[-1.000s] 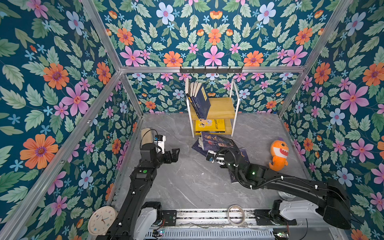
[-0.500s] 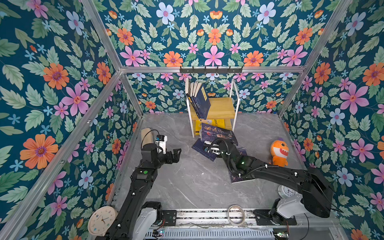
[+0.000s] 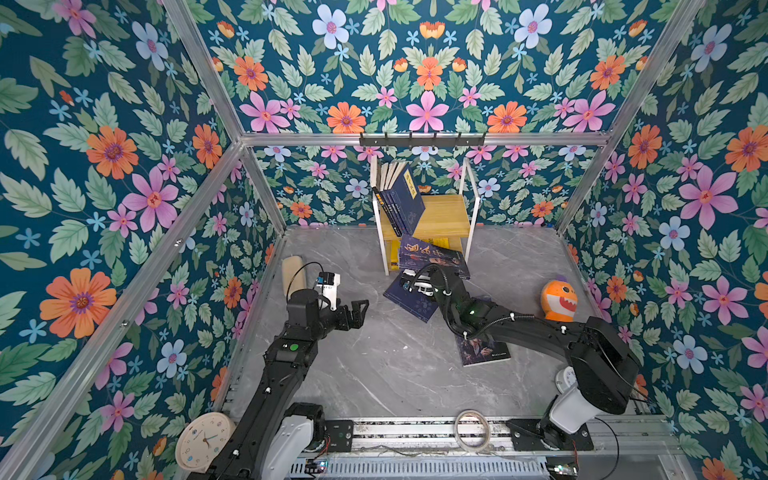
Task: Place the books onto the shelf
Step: 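Carry the upright purple book toward the lower shelf with the right gripper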
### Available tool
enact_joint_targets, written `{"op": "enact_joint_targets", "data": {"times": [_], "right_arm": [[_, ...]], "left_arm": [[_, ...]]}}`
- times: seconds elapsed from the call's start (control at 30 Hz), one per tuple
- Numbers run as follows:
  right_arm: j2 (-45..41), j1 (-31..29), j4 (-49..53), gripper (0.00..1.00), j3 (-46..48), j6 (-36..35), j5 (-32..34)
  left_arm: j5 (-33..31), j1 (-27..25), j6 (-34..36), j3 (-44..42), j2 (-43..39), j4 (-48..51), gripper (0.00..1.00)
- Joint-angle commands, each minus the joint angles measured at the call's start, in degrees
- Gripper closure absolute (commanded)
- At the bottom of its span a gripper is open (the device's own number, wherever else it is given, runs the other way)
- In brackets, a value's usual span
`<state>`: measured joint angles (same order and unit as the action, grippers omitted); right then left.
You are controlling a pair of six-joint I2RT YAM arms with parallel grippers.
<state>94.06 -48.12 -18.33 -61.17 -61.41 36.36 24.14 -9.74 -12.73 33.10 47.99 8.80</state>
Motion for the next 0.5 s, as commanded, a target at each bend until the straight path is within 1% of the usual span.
{"op": "enact_joint_targets", "data": {"times": [0.0, 0.13, 0.23, 0.3, 0.37, 0.47], "right_arm": [[2.52, 0.28, -8.59, 1.0, -1.48, -2.29, 1.33], [4.56, 0.39, -10.73, 1.0, -2.44, -3.54, 1.67], [4.71, 0.35, -10.6, 1.0, -2.08, -3.19, 1.87], [3.71, 0.23, -10.31, 1.0, -1.19, -1.45, 2.52], [1.75, 0.05, -8.03, 1.0, 0.16, 0.96, 1.78], [-1.49, -0.61, -6.9, 1.0, 2.94, 2.3, 0.47]], "left_arm": [[-0.93, -0.19, 0.95, 0.16, -0.22, -0.93, 0.0], [-0.04, -0.19, 0.6, 0.12, -0.53, -0.68, 0.0], [-1.35, -0.6, 1.35, 0.12, -0.46, -0.74, 0.0], [-1.09, -0.64, 0.98, 0.12, -0.53, -0.88, 0.0], [-0.57, -0.63, 0.84, -0.05, -0.53, -0.69, 0.0], [-1.57, -0.9, 1.31, -0.15, -0.37, -0.79, 0.0]]}}
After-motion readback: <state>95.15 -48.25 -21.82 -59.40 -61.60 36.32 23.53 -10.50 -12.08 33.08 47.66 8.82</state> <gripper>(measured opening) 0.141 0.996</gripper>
